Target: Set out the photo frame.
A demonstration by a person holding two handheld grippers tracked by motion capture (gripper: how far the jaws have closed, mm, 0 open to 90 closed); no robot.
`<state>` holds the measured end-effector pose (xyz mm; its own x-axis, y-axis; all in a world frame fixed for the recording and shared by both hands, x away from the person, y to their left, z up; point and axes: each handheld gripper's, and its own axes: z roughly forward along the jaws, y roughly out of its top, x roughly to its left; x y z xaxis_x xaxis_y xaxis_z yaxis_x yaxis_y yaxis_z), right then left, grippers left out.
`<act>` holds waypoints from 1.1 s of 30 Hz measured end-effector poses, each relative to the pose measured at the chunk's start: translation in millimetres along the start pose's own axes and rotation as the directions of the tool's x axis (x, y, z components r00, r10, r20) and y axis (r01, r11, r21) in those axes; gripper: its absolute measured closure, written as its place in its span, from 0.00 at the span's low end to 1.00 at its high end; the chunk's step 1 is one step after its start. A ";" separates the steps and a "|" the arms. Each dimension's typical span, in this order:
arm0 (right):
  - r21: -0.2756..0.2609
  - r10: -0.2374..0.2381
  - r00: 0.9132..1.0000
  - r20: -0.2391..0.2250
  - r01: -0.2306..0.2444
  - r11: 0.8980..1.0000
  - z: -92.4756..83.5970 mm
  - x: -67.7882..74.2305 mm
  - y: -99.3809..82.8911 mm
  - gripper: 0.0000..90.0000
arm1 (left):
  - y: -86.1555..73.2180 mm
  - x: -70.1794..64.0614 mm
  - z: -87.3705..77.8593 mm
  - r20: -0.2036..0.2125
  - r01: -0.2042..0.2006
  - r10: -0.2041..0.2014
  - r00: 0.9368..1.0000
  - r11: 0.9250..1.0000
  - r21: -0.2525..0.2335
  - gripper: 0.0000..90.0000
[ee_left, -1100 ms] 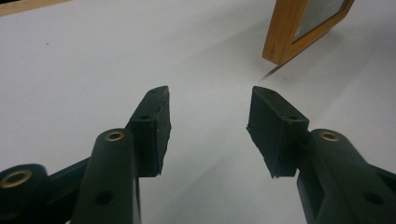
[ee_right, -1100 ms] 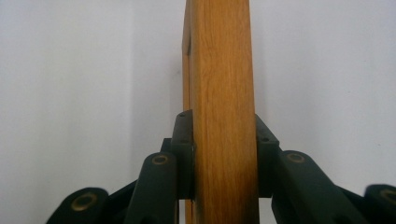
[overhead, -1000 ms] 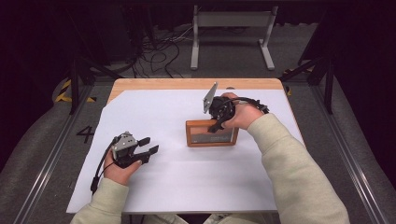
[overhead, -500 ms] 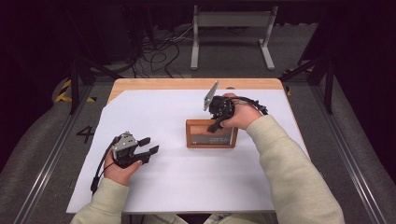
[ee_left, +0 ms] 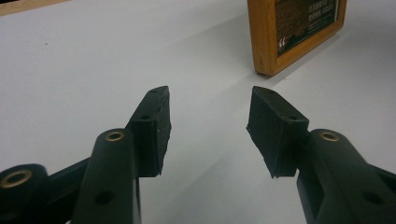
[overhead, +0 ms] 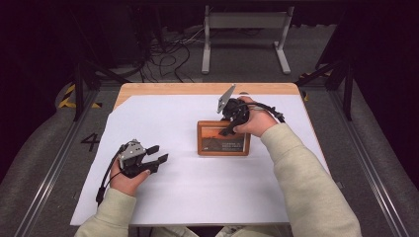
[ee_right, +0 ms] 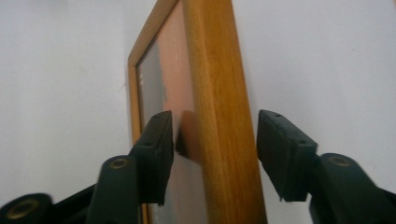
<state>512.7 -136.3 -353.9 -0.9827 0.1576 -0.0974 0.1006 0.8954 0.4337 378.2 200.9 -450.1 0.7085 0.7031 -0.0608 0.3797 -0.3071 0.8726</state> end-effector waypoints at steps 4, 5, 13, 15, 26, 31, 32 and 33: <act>-0.036 0.005 0.999 0.034 -0.003 0.999 -2.7 0.0 -1.7 0.45 | 0.0 0.3 -0.2 -0.002 0.000 0.000 1.000 1.000 -0.002 0.55; -0.055 0.008 0.999 0.035 -0.006 0.998 -3.6 0.3 -2.1 0.46 | -0.1 0.0 -0.1 -0.001 0.005 -0.005 1.000 1.000 -0.003 0.55; -0.194 0.062 0.993 0.098 -0.042 0.980 -25.0 12.0 -12.3 0.44 | 0.7 -0.4 -1.5 0.009 0.010 -0.010 1.000 1.000 -0.001 0.54; -0.239 0.093 0.989 0.116 -0.063 0.969 -33.8 16.0 -19.4 0.43 | 0.8 -0.3 -1.8 0.007 0.005 -0.005 1.000 1.000 -0.001 0.54; -0.414 0.271 0.952 0.142 -0.191 0.890 -70.7 51.8 -77.6 0.26 | 3.5 -6.3 -2.6 0.019 0.008 -0.008 1.000 1.000 -0.010 0.52; -0.468 0.338 0.930 0.145 -0.237 0.851 -80.1 61.6 -97.0 0.18 | 4.1 -6.3 -4.3 0.027 0.014 -0.014 1.000 1.000 -0.015 0.51; -0.488 0.371 0.918 0.137 -0.263 0.832 -83.3 65.6 -106.6 0.13 | 4.9 -6.3 -5.7 0.030 0.016 -0.015 0.999 1.000 -0.026 0.51; -0.488 0.371 0.918 0.137 -0.263 0.832 -83.3 65.6 -106.6 0.13 | 4.9 -6.3 -5.7 0.030 0.016 -0.015 0.999 1.000 -0.026 0.50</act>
<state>424.5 -256.1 -332.0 -0.8438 0.5342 -0.0517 0.2665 0.5006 0.8236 372.2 198.6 -442.7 0.7203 0.6879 -0.0888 0.3754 -0.2790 0.8839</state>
